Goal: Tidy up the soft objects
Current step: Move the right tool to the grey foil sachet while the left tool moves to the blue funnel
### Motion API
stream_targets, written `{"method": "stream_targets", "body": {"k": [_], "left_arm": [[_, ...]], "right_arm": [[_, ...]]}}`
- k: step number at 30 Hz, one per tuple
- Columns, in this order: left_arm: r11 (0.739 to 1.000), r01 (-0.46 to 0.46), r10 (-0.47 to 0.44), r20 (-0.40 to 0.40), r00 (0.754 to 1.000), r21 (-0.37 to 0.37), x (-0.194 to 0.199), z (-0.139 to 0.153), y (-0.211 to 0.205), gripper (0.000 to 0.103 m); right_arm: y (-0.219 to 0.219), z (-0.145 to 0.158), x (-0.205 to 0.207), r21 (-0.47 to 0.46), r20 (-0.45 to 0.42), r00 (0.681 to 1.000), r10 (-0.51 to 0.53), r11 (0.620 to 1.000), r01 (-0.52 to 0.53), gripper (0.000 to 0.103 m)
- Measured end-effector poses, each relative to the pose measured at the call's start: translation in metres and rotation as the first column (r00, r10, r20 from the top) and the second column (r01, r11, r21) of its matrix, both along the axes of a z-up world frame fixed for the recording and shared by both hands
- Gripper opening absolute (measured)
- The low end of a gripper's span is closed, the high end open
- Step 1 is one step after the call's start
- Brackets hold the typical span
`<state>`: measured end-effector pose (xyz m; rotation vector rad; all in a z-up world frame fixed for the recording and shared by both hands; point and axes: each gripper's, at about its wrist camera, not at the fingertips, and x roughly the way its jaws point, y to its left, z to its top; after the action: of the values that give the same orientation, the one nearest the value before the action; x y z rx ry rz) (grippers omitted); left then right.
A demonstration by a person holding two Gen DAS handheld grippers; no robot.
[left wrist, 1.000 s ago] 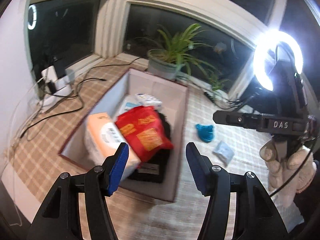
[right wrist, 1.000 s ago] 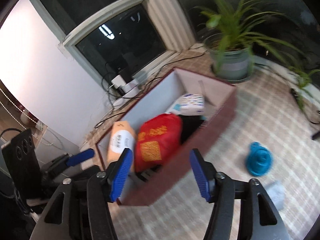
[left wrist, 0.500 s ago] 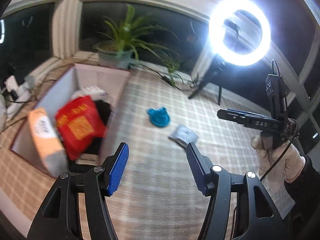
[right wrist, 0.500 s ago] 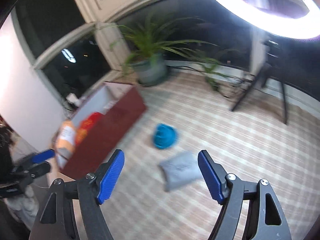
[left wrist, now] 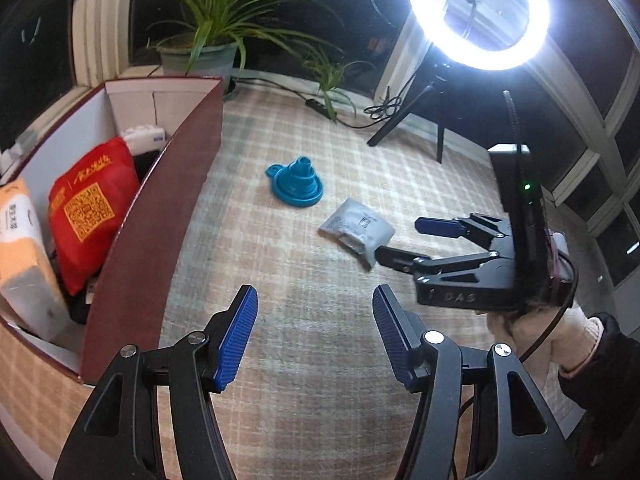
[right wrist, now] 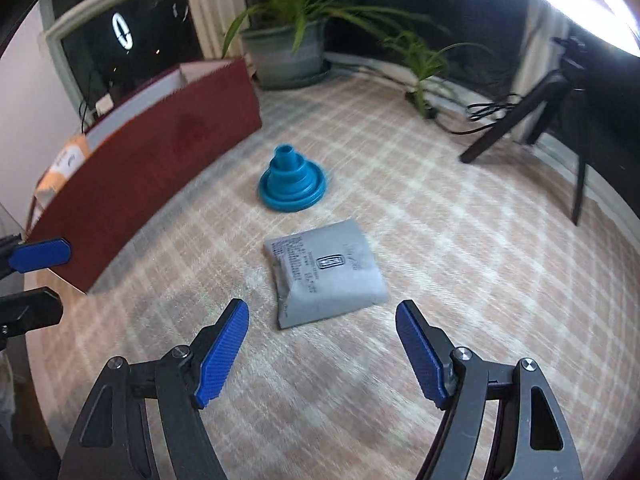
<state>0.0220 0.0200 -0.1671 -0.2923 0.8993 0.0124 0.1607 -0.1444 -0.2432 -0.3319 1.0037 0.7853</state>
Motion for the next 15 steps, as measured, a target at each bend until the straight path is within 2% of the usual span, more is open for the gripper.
{"method": "stream_targets", "body": {"k": [9, 15], "left_arm": [[1.000, -0.029, 0.029, -0.029, 0.999, -0.006, 0.015, -0.017, 0.008, 0.059], [1.000, -0.023, 0.024, -0.019, 1.000, 0.010, 0.038, -0.022, 0.003, 0.059]], "right_arm": [[0.020, -0.027, 0.010, -0.101, 0.056, 0.998, 0.029, 0.995, -0.023, 0.072], [0.019, -0.030, 0.028, -0.086, 0.058, 0.998, 0.021, 0.996, -0.016, 0.073]]}}
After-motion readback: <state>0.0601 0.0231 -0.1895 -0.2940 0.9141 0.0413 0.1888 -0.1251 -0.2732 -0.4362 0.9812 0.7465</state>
